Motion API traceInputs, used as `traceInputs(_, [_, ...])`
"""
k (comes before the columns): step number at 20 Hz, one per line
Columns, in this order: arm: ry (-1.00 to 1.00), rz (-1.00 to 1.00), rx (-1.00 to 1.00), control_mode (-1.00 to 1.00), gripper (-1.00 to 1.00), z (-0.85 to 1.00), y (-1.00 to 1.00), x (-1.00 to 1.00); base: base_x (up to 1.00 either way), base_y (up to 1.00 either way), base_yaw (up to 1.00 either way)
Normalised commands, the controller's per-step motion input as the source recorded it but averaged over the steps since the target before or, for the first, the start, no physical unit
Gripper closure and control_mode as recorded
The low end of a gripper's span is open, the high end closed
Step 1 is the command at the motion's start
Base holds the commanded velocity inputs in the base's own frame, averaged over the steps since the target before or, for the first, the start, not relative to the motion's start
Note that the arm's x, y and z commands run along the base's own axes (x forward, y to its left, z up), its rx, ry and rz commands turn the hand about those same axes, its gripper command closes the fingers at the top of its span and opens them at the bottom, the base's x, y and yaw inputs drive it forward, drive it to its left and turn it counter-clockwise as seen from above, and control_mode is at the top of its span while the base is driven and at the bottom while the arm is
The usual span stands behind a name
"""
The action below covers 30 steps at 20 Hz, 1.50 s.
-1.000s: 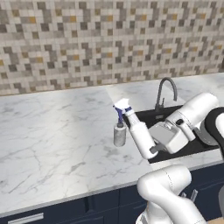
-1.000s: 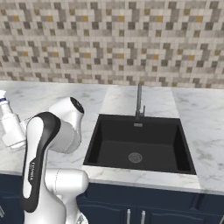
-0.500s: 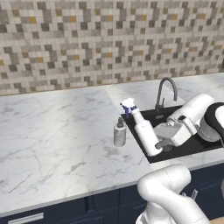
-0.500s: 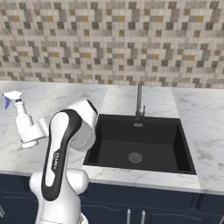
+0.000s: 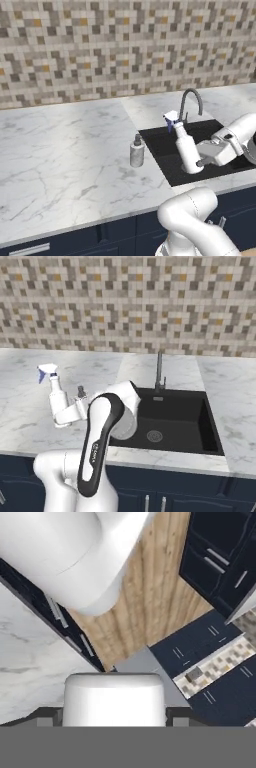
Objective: Locate and retrieve the spray and soap dispenser from the cabinet. Place them next to the sink.
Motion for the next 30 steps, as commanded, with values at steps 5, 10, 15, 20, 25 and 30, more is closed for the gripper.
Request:
traceInputs(5, [-0.18, 0.14, 0.19, -1.00, 1.00, -0.29, -0.57, 0.78, 0.00, 0.00, 0.00])
traceInputs(10, [-0.23, 0.28, 0.05, -1.00, 1.00, -0.36, -0.18, 0.56, 0.00, 0.00, 0.00])
traceInputs(15, [-0.41, 0.24, 0.02, -1.00, 1.00, -0.43, -0.34, 0.39, 0.00, 0.00, 0.00])
traceInputs(20, [-0.07, 0.03, 0.04, -1.00, 1.00, 0.01, -0.08, -0.11, 0.00, 0.00, 0.00])
traceInputs(25, [-0.17, -0.21, 0.00, -1.00, 1.00, 0.07, 0.45, -0.41, 0.00, 0.00, 0.00])
traceInputs(30, [-0.15, -0.34, 0.00, -1.00, 1.00, 0.00, 0.26, -0.27, 0.00, 0.00, 0.00])
